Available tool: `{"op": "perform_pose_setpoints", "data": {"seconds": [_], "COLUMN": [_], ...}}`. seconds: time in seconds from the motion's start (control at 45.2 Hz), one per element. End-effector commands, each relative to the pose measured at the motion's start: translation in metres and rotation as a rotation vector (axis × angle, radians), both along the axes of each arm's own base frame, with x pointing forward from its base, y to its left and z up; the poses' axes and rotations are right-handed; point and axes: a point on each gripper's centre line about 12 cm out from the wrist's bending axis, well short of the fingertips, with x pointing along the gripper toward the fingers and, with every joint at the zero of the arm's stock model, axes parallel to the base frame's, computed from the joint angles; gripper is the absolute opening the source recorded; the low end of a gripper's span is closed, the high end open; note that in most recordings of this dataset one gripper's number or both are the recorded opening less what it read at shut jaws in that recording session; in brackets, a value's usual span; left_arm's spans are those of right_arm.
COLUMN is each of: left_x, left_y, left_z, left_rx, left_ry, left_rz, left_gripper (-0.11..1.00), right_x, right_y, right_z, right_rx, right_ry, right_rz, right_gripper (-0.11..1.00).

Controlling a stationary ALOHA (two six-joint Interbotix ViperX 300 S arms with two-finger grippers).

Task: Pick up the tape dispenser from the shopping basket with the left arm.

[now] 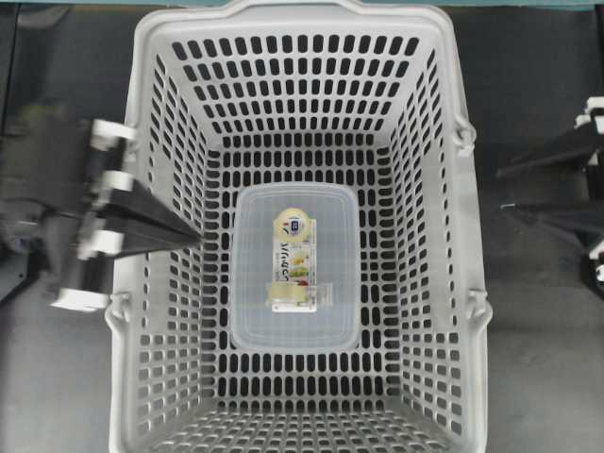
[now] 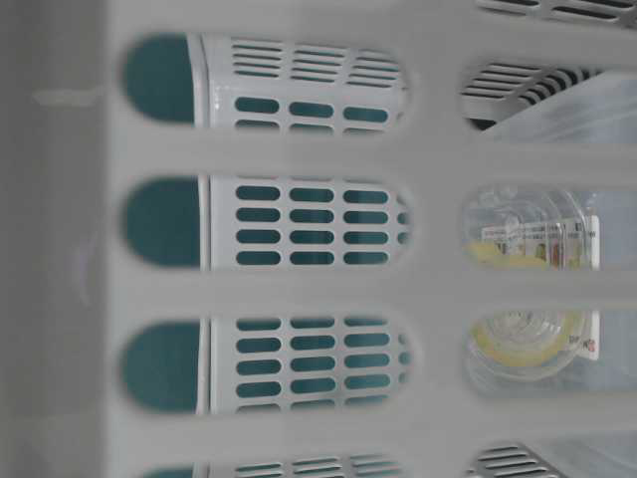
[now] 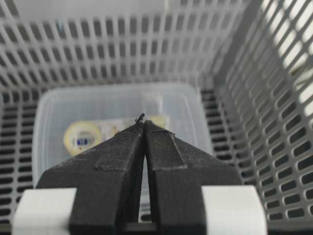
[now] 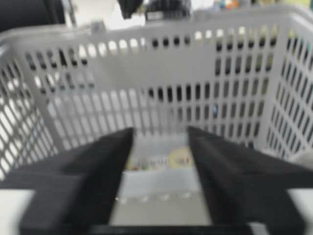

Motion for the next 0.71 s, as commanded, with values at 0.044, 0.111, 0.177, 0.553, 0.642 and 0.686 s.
{"op": "perform_pose_setpoints", "data": {"seconds": [0.044,0.111,0.177,0.553,0.642,0.686], "left_x": [0.027,0.038,0.053,0.103,0.11,0.113], "left_y": [-0.004,-0.009,-0.01,-0.02,-0.022,-0.023], "left_z": [0.004,0.0,-0.006,-0.049,-0.059,-0.064], "left_rx": [0.011,0.018,0.022,0.025,0.002,-0.005], "left_ry": [0.111,0.164,0.226,0.445,0.471,0.482], "left_rz": [0.004,-0.003,0.003,0.029,0.049,0.056], "left_gripper": [0.0,0.0,0.01,0.81,0.9,0.89], "right_x": [0.003,0.003,0.003,0.001,0.001,0.001], "right_y": [0.001,0.001,0.001,0.001,0.001,0.001], "right_z": [0.005,0.005,0.005,0.002,0.001,0.001], "right_rx": [-0.003,-0.003,-0.003,-0.002,-0.002,-0.002], "right_ry": [0.017,0.02,0.015,0.021,0.021,0.023], "right_rz": [0.005,0.005,0.005,0.004,0.005,0.005], "right_gripper": [0.7,0.77,0.76,0.73,0.73,0.73]}}
